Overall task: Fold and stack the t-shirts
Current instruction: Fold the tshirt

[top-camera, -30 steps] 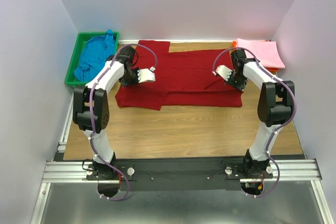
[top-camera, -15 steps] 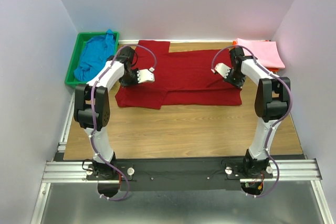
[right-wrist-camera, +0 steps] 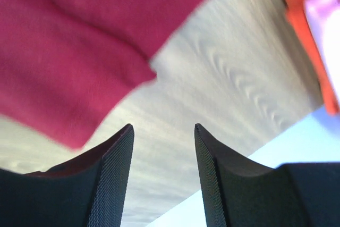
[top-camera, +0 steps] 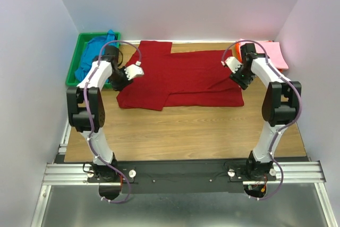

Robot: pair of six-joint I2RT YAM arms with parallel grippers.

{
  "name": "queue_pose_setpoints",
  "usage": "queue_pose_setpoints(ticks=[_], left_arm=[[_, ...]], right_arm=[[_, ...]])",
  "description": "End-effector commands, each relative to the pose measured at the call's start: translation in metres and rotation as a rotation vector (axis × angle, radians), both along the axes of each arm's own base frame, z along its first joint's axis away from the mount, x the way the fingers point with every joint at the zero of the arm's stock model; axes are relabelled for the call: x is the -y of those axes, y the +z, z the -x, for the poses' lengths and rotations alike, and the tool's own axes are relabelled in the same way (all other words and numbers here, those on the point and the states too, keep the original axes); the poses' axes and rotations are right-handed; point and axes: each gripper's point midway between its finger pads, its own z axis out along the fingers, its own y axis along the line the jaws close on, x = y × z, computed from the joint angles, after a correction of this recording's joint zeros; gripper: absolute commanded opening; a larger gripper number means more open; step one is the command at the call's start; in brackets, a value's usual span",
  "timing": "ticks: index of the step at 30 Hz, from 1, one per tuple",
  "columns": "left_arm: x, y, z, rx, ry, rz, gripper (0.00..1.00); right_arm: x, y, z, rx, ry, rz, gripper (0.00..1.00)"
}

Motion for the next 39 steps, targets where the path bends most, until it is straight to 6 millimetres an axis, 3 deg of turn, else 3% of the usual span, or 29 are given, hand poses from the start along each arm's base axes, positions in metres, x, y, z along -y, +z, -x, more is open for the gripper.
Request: queue_pose_setpoints(ticks=[1,3,7,16,19,22,26,33,36,39], left_arm=[[0.009,0.018,0.035,-0.025,0.063,0.179,0.47],[0.005,0.013,0.041,-0.039,0.093,0.211,0.47],[0.008,-0.007,0.05,-0.077,0.134,0.262,0.47],[0.009,-0.051,0.057,-0.146,0.203,0.287,0.4],[0.008,-0.064,0.064,-0.172,0.216,0.28,0.33],[0.005,-0.072,0.076,-0.194,0.221,0.261,0.15],[-0.001,-0.077,0.1,-0.213,0.212,0.217,0.01],[-0.001,-0.079,0.141,-0.239,0.175,0.198,0.0],[0.0,-0.067,0.145,-0.208,0.161,0.202,0.01],[0.004,-0.04,0.136,-0.14,0.142,0.239,0.2]], right_arm=[[-0.01,0.022,0.033,-0.003,-0.105,-0.125,0.55],[-0.017,0.022,0.043,-0.014,-0.125,-0.173,0.52],[-0.028,0.001,0.058,-0.082,-0.188,-0.232,0.49],[-0.025,-0.057,0.071,-0.175,-0.26,-0.211,0.45],[-0.022,-0.072,0.082,-0.2,-0.266,-0.185,0.42],[-0.014,-0.079,0.089,-0.198,-0.266,-0.143,0.39],[-0.007,-0.089,0.118,-0.244,-0.256,-0.099,0.31],[0.001,-0.075,0.15,-0.233,-0.236,-0.061,0.3],[0.0,-0.052,0.146,-0.18,-0.247,-0.074,0.32],[-0.017,-0.02,0.133,-0.114,-0.245,-0.177,0.39]])
